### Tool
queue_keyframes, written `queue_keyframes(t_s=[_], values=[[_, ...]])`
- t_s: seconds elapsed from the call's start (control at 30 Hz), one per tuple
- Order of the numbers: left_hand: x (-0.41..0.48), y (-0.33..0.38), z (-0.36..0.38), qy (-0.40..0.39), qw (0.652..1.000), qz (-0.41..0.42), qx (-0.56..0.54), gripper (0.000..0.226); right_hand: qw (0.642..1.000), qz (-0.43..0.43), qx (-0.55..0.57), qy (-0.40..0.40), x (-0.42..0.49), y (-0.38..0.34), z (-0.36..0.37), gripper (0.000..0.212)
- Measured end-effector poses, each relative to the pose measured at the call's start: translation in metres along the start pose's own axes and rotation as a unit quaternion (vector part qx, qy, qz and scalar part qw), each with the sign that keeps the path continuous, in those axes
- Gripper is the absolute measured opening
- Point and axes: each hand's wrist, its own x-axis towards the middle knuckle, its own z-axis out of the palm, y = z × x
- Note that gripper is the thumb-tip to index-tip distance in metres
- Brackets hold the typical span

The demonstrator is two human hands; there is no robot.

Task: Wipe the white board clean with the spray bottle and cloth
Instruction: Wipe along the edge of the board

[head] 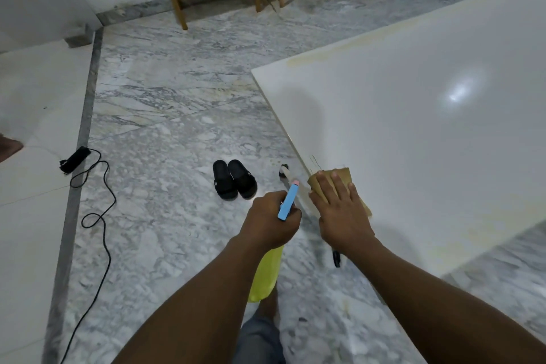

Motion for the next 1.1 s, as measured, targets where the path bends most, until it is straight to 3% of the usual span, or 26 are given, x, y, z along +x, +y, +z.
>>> queue_keyframes(t_s=[0.17,0.43,0.5,0.6,0.67,0.7,0.77,0.83,0.87,0.9,1.0,1.1], values=[[-0.075,0.025,0.036,-0.015,0.999,0.016,0.024,0.020,1.000,0.013,-0.022,0.004,-0.124,0.009,0.000,0.061],[-0.136,0.052,0.046,-0.013,1.000,0.019,0.018,0.027,0.999,0.001,-0.030,-0.013,-0.228,0.017,-0.008,0.054],[-0.141,0.057,0.040,-0.012,1.000,0.018,0.018,0.025,0.999,0.001,0.004,-0.053,-0.241,0.019,-0.020,0.055],[-0.142,0.063,0.028,-0.019,0.999,0.023,0.019,0.021,0.981,0.037,0.162,-0.102,-0.249,0.019,-0.056,0.056],[-0.137,0.064,0.017,-0.018,0.999,0.027,0.027,0.021,0.914,0.146,0.356,-0.128,-0.240,0.016,-0.097,0.049],[-0.134,0.066,0.012,-0.018,0.999,0.030,0.033,0.022,0.851,0.223,0.456,-0.133,-0.231,0.016,-0.115,0.045],[-0.124,0.069,-0.001,-0.021,0.999,0.029,0.034,0.021,0.669,0.343,0.644,-0.139,-0.209,0.022,-0.142,0.040],[-0.111,0.072,-0.014,-0.028,0.999,0.026,0.036,0.021,0.448,0.380,0.802,-0.107,-0.191,0.028,-0.160,0.041],[-0.102,0.074,-0.021,-0.032,0.999,0.026,0.036,0.020,0.374,0.384,0.841,-0.075,-0.181,0.029,-0.168,0.041],[-0.094,0.075,-0.027,-0.038,0.998,0.024,0.038,0.019,0.323,0.377,0.866,-0.051,-0.171,0.029,-0.174,0.042],[-0.065,0.080,-0.045,-0.051,0.997,0.021,0.047,0.020,0.259,0.368,0.893,-0.025,-0.135,0.028,-0.181,0.058],[-0.035,0.085,-0.062,-0.055,0.997,0.021,0.059,0.020,0.254,0.385,0.886,-0.041,-0.095,0.029,-0.183,0.061]])
